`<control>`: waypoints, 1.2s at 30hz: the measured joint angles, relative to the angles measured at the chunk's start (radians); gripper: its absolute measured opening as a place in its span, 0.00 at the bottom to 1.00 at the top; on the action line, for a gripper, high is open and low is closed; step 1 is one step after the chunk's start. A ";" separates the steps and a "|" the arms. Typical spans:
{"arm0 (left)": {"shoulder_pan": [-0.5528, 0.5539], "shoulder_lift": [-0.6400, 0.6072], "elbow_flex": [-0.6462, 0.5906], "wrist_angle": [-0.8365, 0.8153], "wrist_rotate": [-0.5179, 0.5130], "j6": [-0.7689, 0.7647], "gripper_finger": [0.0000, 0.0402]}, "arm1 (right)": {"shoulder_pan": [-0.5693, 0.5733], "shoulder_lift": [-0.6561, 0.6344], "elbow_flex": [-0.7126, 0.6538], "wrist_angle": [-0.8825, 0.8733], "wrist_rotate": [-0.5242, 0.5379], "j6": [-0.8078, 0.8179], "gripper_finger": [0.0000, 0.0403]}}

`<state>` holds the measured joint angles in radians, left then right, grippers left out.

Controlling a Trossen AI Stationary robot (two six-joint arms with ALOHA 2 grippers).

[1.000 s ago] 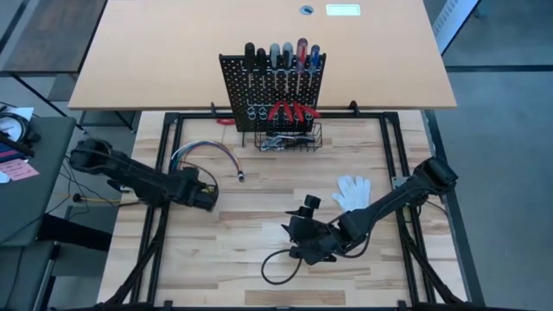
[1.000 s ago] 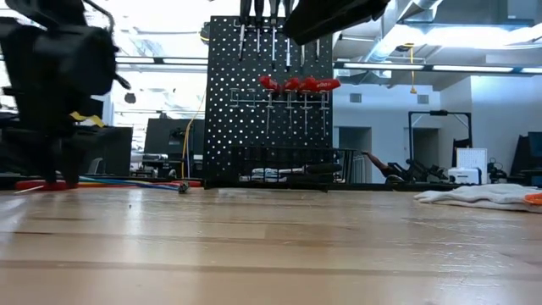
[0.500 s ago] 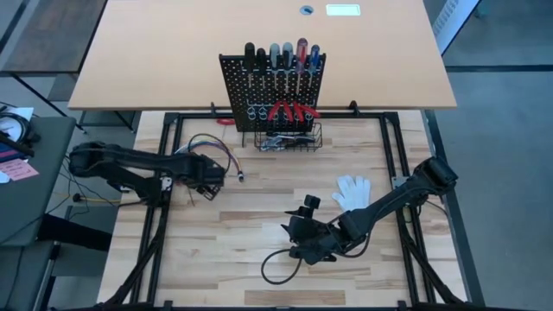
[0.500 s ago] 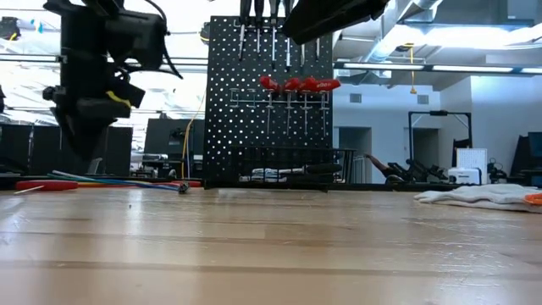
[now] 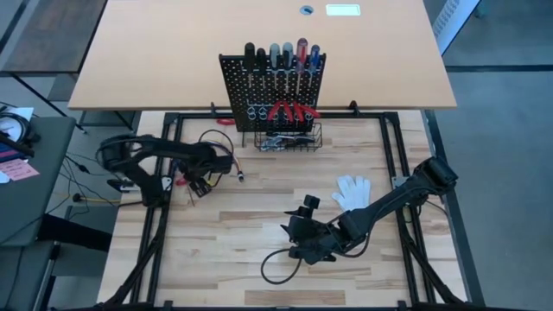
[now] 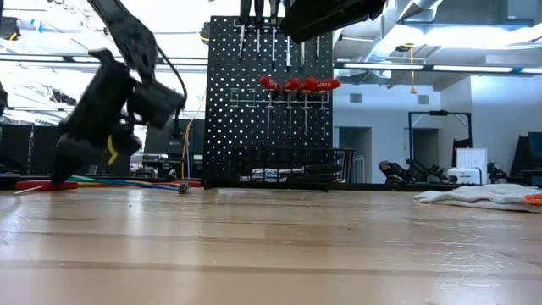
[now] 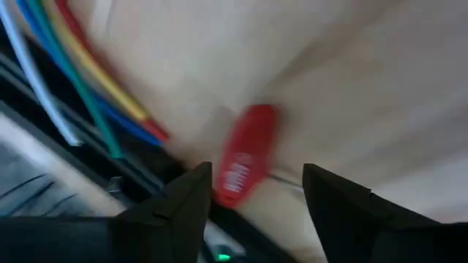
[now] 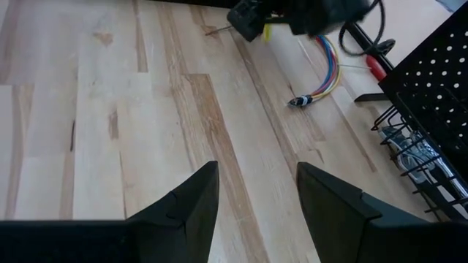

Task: Hang tools onto peg board
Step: Move the left red hex key to the center of the table

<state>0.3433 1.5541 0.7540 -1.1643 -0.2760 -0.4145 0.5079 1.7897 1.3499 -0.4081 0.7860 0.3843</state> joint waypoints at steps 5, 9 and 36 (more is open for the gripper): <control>0.024 0.134 0.005 0.022 -0.035 0.100 0.58 | 0.002 0.000 0.000 -0.003 0.000 0.000 0.47; 0.026 0.188 0.015 0.024 -0.005 0.186 0.54 | 0.003 0.000 0.000 -0.003 -0.001 0.000 0.47; -0.305 0.199 0.335 0.387 0.205 0.175 0.39 | 0.005 0.000 0.000 -0.011 -0.002 0.000 0.47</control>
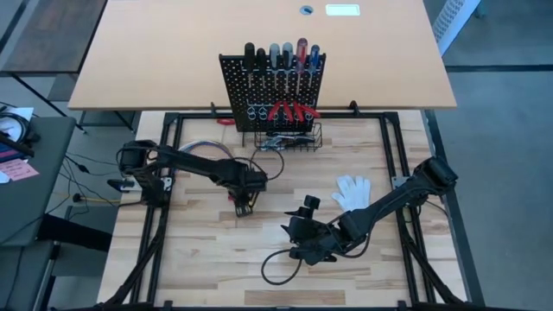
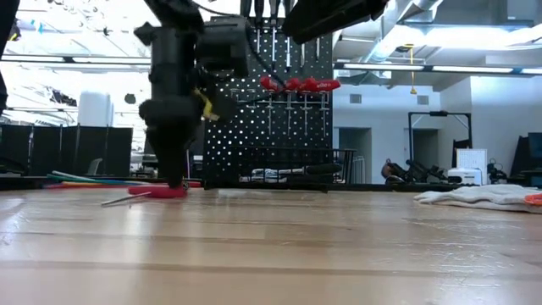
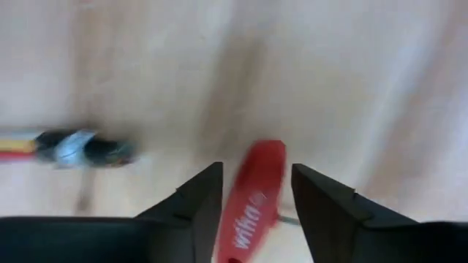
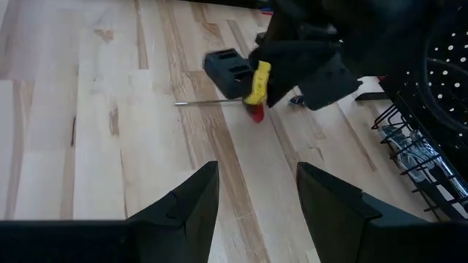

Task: Hang tools onto peg board
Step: Move the left red hex key to the center of the table, then hang the right red hex key onto the black pegboard

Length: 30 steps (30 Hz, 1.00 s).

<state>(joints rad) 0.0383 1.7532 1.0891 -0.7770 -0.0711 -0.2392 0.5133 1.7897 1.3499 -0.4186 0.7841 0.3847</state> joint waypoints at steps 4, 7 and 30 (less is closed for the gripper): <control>-0.041 -0.016 0.029 -0.009 0.030 0.008 0.48 | 0.006 0.000 0.000 -0.002 0.000 0.000 0.47; -0.068 -0.061 0.014 0.005 0.021 0.014 0.53 | 0.015 0.000 0.000 -0.026 0.000 0.011 0.47; -0.536 -0.242 -0.476 0.552 -0.637 -0.798 0.55 | 0.008 0.000 0.000 -0.028 0.003 0.029 0.47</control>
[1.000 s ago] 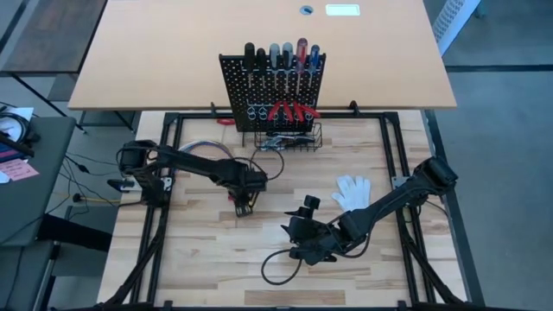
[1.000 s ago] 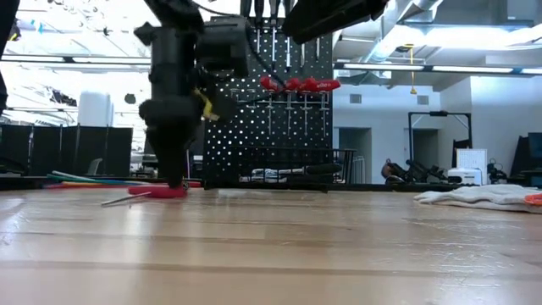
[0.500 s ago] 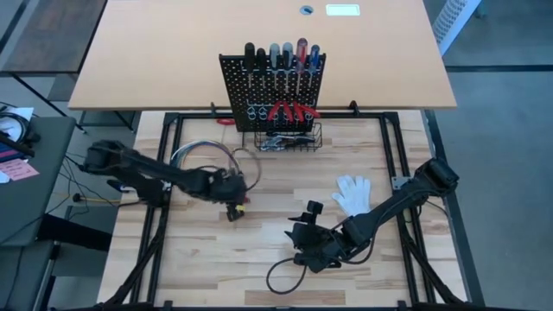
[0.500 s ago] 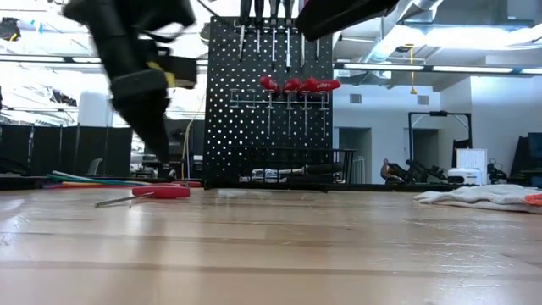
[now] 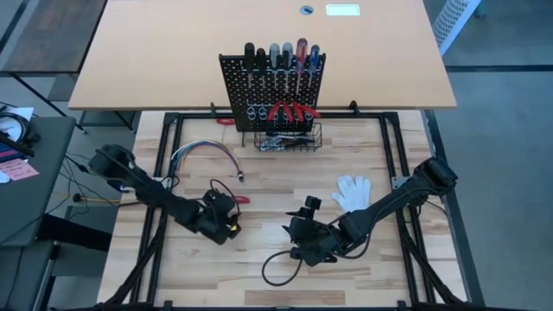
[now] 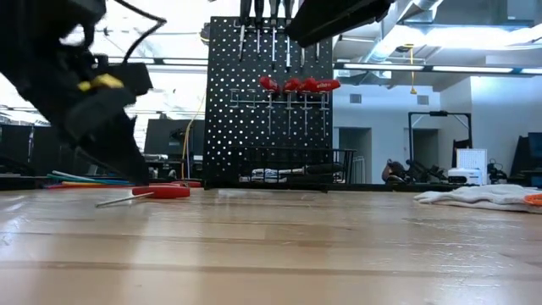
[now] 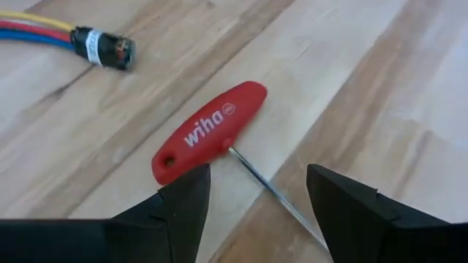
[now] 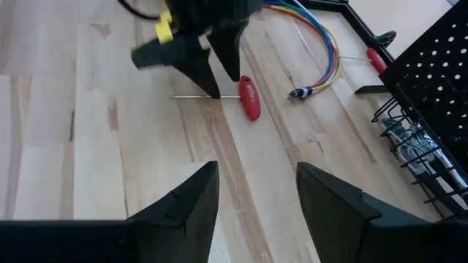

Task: Hang tools onto peg board
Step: Hang the right red hex key onto the black pegboard

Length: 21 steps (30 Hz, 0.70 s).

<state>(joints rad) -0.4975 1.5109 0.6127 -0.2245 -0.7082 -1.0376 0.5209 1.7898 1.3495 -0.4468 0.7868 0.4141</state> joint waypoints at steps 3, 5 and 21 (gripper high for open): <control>0.005 0.076 0.015 -0.005 0.006 -0.023 0.55 | 0.000 0.000 0.000 0.005 0.000 -0.001 0.47; 0.013 0.112 0.029 -0.005 0.011 -0.027 0.55 | 0.001 0.000 0.000 0.007 0.000 -0.003 0.47; 0.001 0.148 0.032 0.026 -0.001 0.019 0.02 | -0.044 0.001 -0.133 0.121 -0.005 0.030 0.45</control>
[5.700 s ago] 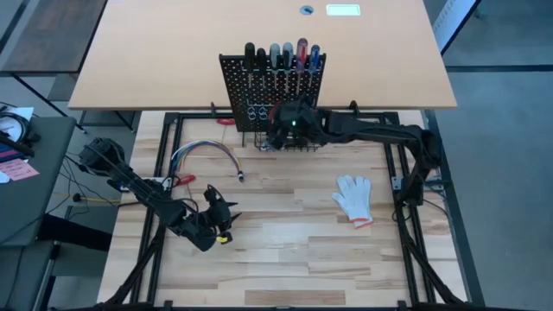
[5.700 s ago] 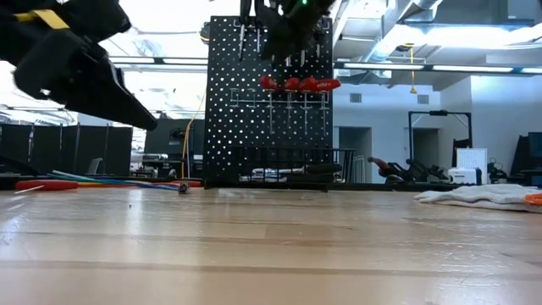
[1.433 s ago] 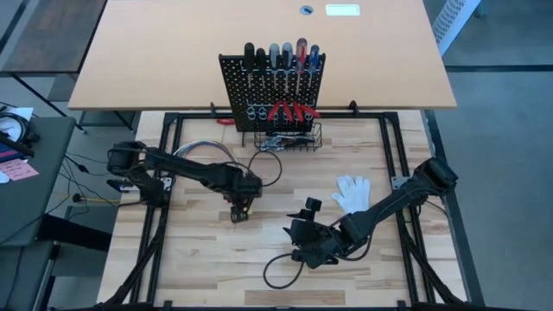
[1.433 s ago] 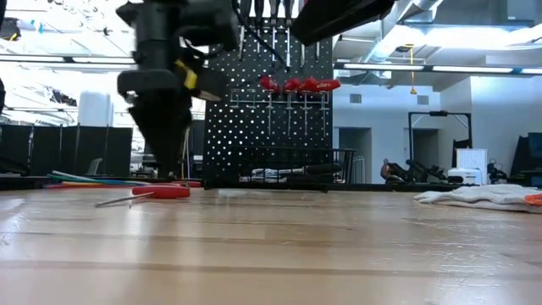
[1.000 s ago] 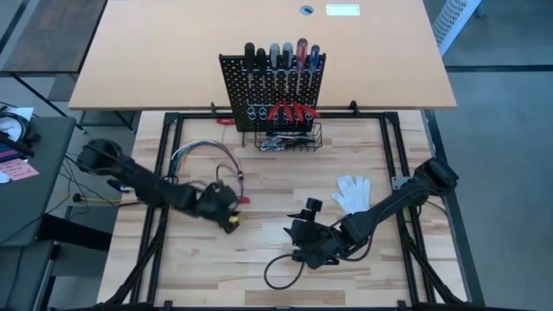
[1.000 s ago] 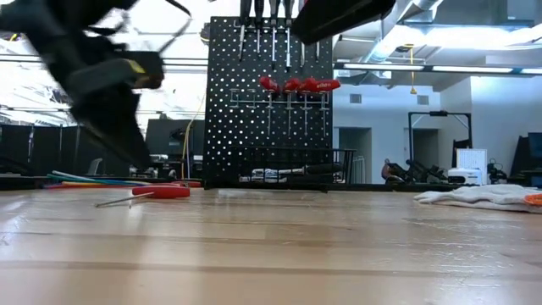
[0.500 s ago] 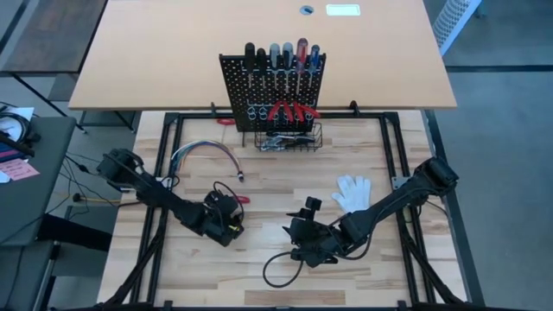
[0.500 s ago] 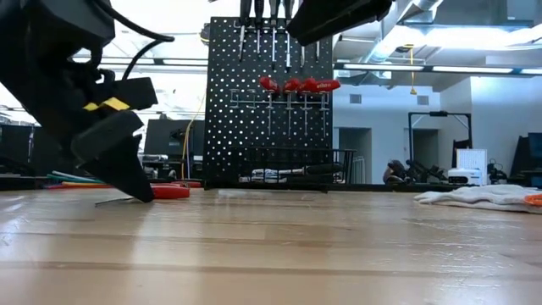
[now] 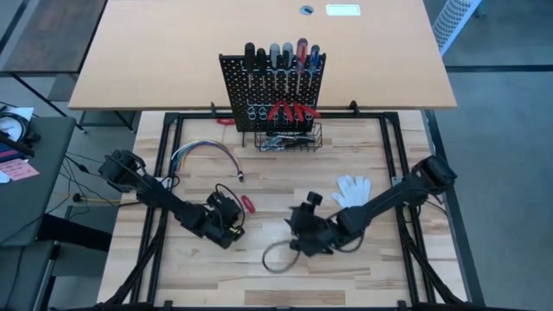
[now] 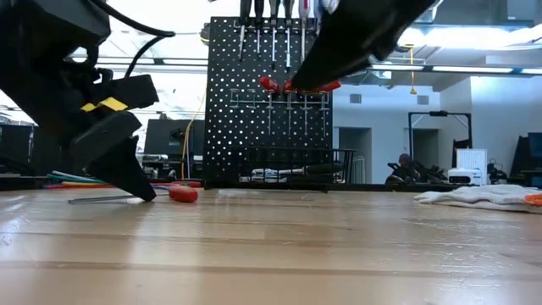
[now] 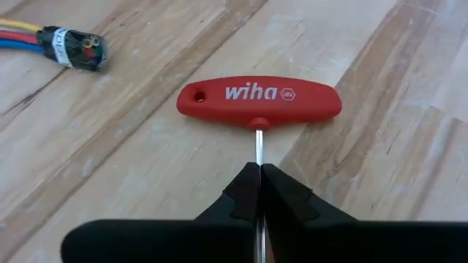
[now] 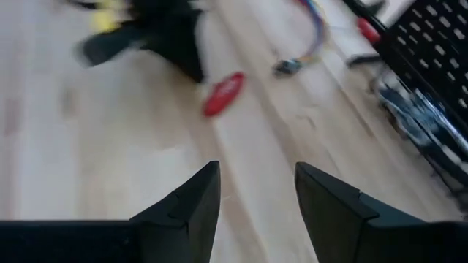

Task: Hang tools onto peg board
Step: Hang the right red hex key onto the black pegboard

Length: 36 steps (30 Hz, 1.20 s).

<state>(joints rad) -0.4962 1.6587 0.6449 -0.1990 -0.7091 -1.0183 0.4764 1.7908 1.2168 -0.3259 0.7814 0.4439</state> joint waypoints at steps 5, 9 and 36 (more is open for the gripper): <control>-0.042 -0.030 -0.006 0.067 -0.137 0.016 0.01 | -0.078 -0.001 -0.115 0.204 -0.042 0.026 0.44; -0.100 -0.062 -0.004 0.133 -0.329 0.094 0.00 | -0.132 0.000 -0.249 0.537 -0.158 0.001 0.44; -0.163 -0.071 -0.001 0.730 -0.643 0.954 0.00 | -0.189 0.162 -0.213 1.154 -0.304 -0.160 0.60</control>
<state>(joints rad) -0.6589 1.5879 0.6437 0.5313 -1.3526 -0.0647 0.2875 1.9526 1.0041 0.8282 0.4778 0.2837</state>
